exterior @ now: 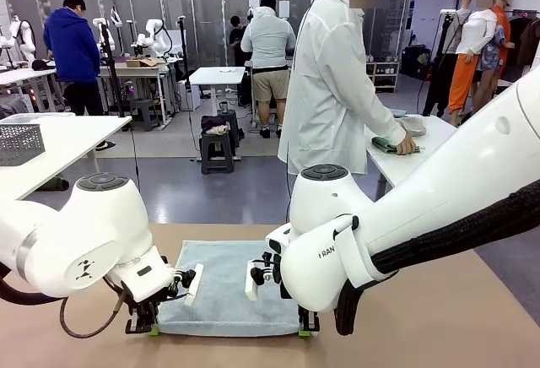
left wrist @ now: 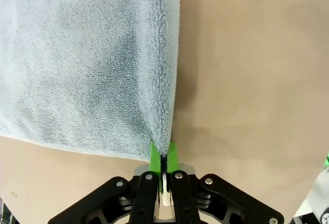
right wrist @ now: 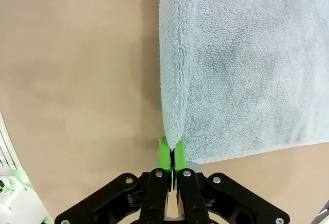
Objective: Fold the towels and place them in the basket.
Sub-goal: When a person lays out a Towel with hook on the table, fold it in half twice.
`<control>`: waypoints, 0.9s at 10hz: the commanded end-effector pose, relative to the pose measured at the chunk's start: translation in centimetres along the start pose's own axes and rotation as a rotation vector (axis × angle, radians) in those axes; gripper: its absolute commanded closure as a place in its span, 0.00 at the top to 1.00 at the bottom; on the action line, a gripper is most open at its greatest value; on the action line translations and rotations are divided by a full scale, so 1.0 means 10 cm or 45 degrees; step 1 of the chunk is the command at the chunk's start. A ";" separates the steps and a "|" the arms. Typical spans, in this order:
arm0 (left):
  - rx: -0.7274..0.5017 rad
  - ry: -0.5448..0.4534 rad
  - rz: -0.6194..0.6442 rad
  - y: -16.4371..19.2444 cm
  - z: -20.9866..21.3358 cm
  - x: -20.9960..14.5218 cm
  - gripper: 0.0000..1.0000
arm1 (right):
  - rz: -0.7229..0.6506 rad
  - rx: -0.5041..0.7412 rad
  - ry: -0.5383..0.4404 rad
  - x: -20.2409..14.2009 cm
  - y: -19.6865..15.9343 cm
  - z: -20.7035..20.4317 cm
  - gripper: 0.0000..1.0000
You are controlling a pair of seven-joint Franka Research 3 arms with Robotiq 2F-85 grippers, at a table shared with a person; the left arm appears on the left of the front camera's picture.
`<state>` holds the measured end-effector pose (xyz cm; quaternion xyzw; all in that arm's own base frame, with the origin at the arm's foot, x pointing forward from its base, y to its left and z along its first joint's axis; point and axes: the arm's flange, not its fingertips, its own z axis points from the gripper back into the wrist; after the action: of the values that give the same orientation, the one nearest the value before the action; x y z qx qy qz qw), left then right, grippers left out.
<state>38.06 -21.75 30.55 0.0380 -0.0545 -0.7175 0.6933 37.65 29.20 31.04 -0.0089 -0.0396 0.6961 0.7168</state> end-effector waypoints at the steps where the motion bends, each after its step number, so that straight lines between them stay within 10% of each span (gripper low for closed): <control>1: 0.000 0.000 0.000 0.00 0.00 0.00 0.05 | 0.000 0.000 0.000 0.00 0.00 0.00 0.04; 9: 0.206 -0.088 0.017 0.50 1.06 -0.23 0.05 | 0.034 -0.130 0.005 0.08 -0.39 0.96 0.04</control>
<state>41.02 -19.45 40.97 0.0757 -0.1486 -0.6954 0.6990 40.40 29.96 40.31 -0.0393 -0.0839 0.6947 0.7133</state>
